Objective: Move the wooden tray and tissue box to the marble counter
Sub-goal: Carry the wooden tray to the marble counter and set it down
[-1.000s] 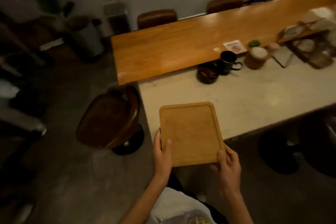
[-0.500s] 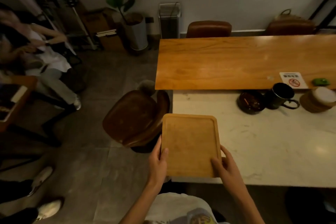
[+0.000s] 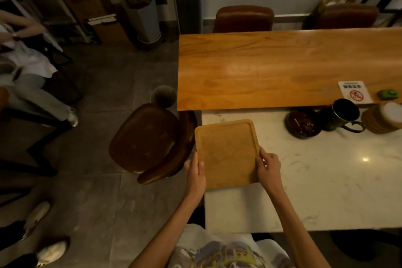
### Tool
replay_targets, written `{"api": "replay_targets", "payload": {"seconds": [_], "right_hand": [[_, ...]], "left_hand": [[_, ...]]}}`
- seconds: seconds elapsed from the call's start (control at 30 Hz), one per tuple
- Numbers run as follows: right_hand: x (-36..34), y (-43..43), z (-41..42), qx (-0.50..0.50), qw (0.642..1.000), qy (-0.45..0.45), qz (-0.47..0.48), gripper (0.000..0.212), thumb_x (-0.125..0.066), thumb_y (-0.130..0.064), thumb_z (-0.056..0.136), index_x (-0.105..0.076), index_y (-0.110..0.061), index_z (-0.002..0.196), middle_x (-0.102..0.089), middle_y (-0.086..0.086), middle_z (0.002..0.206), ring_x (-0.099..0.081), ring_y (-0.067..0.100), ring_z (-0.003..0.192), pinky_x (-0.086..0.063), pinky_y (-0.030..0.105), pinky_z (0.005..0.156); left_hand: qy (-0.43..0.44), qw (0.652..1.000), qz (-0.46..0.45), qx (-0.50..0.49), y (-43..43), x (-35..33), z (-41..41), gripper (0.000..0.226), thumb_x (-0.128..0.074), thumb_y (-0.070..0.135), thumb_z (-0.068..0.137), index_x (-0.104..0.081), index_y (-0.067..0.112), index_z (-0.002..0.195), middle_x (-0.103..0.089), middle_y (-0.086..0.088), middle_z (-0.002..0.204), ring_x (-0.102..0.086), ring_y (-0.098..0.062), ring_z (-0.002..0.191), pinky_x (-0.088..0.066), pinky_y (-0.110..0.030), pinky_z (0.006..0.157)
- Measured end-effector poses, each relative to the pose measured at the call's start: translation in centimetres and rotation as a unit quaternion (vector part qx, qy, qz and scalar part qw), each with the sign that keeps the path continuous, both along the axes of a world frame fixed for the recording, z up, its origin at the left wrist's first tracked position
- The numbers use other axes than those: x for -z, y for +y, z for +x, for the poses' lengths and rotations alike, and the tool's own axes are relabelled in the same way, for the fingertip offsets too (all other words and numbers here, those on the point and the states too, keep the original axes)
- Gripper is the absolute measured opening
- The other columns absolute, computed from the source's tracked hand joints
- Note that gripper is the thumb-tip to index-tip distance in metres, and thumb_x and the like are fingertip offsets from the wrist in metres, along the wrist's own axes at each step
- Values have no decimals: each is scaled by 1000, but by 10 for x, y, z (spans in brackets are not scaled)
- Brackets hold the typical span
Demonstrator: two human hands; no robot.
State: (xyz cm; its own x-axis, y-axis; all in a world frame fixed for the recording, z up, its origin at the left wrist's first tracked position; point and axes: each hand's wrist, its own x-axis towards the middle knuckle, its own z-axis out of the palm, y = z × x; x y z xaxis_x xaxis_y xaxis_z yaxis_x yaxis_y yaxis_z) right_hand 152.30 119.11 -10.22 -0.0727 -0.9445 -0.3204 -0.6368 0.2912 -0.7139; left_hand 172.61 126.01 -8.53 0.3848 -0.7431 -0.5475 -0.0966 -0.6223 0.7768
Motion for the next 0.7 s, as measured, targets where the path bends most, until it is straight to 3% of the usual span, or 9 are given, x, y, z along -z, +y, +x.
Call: {"api": "replay_targets", "payload": {"seconds": [0.07,0.17,0.27,0.4,0.57,0.7], "right_hand": [[6,-8,-2,-9,1000,10,19,37,-47,-16,97,-65,-10,129,-57,17,101,-56,37,100,-45,43,89],[14,-15,-7,-6,999,18,49,34,-50,-18,98,-66,-11,127,-57,14,104,-58,39,103,-45,39,87],[8,-22,-10,-3,997,40,62,38,-55,-12,100,-59,-13,138,-56,16,119,-55,32,110,-44,42,97],[9,-40,-10,-4,996,44,75,40,-57,-11,100,-57,-9,140,-58,18,126,-56,33,114,-43,42,100],[14,-56,-5,1,996,43,72,41,-61,-14,98,-58,-9,139,-62,17,126,-60,34,112,-47,45,98],[16,-57,2,3,997,16,75,45,-60,-28,99,-56,-12,141,-60,13,122,-58,29,109,-47,43,95]], "left_hand": [[-27,999,22,14,-11,4,2,54,-36,16,107,-17,13,158,-27,-1,128,-45,-18,116,-38,-23,93],[-47,995,62,55,-25,14,4,53,-39,5,105,-23,10,156,-28,-2,118,-39,-12,104,-30,-14,87],[-52,991,91,83,-38,21,5,49,-41,8,104,-31,4,152,-31,-6,123,-38,-15,111,-29,-16,94],[-34,990,109,80,-59,22,2,48,-45,18,104,-34,1,148,-28,-11,141,-33,-29,134,-30,-35,114],[-44,988,119,84,-80,22,5,66,-45,34,104,-18,6,157,-17,-10,151,-12,-29,147,-20,-41,121],[-31,991,112,65,-87,26,10,63,-47,41,102,-27,9,152,-19,-8,147,-18,-29,144,-24,-42,118]]}}
